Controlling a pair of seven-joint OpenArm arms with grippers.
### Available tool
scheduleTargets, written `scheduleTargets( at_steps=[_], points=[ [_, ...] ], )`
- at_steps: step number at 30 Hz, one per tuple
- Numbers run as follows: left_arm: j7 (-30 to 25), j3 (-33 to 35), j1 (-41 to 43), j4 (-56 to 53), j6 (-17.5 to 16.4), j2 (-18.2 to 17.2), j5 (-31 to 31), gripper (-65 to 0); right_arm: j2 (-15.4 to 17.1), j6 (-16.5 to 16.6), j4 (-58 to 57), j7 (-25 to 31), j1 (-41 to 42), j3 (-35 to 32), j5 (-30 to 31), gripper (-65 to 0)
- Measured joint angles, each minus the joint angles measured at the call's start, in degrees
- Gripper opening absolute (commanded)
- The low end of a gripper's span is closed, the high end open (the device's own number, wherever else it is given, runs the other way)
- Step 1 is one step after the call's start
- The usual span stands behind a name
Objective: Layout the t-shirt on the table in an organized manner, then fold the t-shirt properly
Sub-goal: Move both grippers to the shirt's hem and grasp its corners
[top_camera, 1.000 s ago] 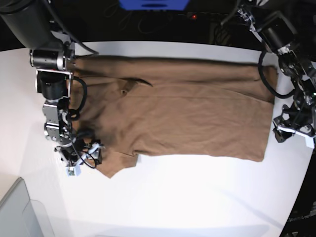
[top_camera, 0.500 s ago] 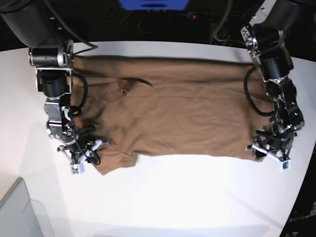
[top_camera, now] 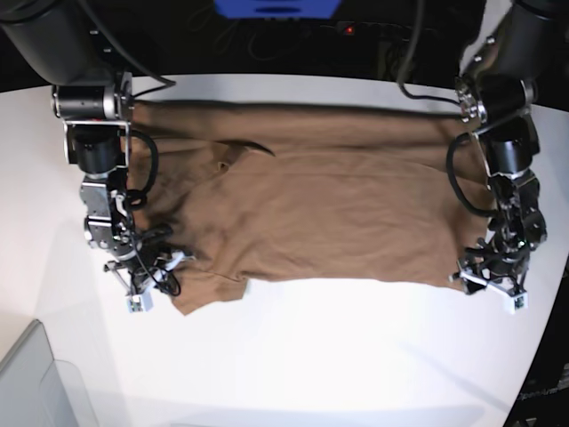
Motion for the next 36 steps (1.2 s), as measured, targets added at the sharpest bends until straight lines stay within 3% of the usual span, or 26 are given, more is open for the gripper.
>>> scheduleTargets(
  at_steps=[8,16,20,30,33,36],
  points=[
    [-7.96,11.39,-3.93,-10.51,-0.22,-1.11,-0.22,-28.9,-0.02,0.15,0.00,0.04,-0.04,0.00,0.04,-65.0],
    [-9.94,11.52,-4.00,-12.92,-0.17,-1.57,-0.20,-28.9,0.00,0.15,0.00,0.17,-0.13,0.00,0.04,-65.0],
    [-10.21,11.85,-3.91,-13.05,4.92,-1.90,-0.22,-28.9,0.02,0.15,0.00,0.20,-0.13,0.00,0.04,-65.0],
    [-11.91,12.00,-3.13,-13.09,4.98,-1.51,-0.22,-29.3,0.00,0.15,0.00,0.20,-0.13,0.00,0.04,-65.0],
    [-13.38,12.00,-3.58,-14.99,4.98,-1.55,-0.24,-33.4,-0.02,0.15,0.00,0.20,-0.13,0.00,0.04,-65.0],
    [-15.76,12.00,-4.24,-17.73,5.07,-1.86,-0.61,-45.2,0.04,0.15,0.00,0.20,-0.15,0.00,0.04,-65.0]
  ],
)
